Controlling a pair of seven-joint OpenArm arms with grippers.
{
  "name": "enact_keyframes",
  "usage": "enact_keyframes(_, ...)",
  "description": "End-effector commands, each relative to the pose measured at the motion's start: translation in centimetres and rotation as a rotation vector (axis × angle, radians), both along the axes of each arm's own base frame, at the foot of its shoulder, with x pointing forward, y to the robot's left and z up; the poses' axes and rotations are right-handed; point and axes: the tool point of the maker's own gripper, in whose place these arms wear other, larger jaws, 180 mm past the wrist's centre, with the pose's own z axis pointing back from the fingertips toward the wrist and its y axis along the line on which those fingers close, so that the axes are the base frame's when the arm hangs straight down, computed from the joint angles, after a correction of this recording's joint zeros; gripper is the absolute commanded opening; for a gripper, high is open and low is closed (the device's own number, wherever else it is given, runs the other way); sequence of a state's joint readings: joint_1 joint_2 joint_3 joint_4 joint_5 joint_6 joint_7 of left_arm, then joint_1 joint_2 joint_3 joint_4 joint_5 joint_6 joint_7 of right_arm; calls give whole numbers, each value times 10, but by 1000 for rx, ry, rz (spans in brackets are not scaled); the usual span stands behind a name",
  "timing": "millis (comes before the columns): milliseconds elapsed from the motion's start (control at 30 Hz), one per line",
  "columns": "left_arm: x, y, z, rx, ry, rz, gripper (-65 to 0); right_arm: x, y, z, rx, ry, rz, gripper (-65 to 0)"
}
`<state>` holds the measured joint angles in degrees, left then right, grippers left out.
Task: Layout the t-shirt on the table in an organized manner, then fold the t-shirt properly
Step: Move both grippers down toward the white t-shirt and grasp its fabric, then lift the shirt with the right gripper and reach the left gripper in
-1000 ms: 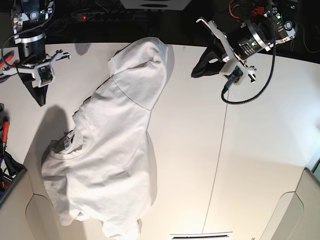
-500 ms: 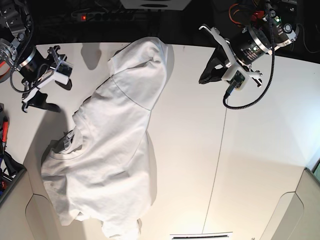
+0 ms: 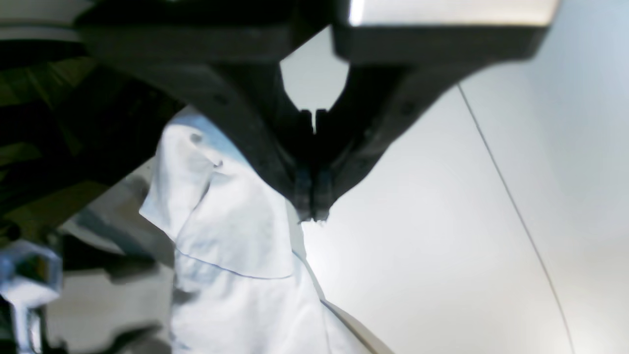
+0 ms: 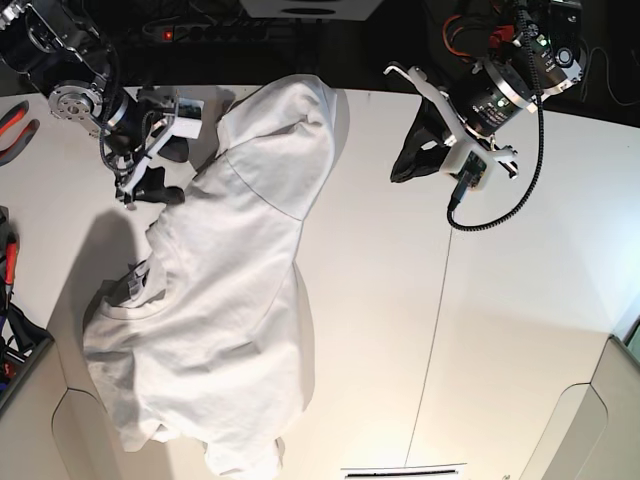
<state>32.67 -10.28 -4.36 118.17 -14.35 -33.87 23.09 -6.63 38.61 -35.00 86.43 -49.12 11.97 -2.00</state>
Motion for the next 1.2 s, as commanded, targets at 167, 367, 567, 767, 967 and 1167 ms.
enact_keyframes(167, 5, -2, 12, -24, -43, -3, -650, 4, 23, -30, -26, 60, 29, -227)
enact_keyframes(367, 5, -2, 12, -24, -43, -3, -650, 6, 65, -39, -3, 102, 113, -650)
enact_keyframes(567, 6, -2, 13, -23, -46, -3, -650, 49, 121, 10, 149, -54, 118, -650)
enact_keyframes(767, 18, 9, 17, 14, -79, 24, -650, 114, 179, 121, 380, -278, -26, -650)
enact_keyframes(967, 29, 53, 25, 72, -114, 131, -650, 172, 232, 237, 672, -412, -92, -650)
enact_keyframes(1167, 34, 102, 41, 60, -145, 267, -650, 248, 232, 351, 905, -516, -209, -650)
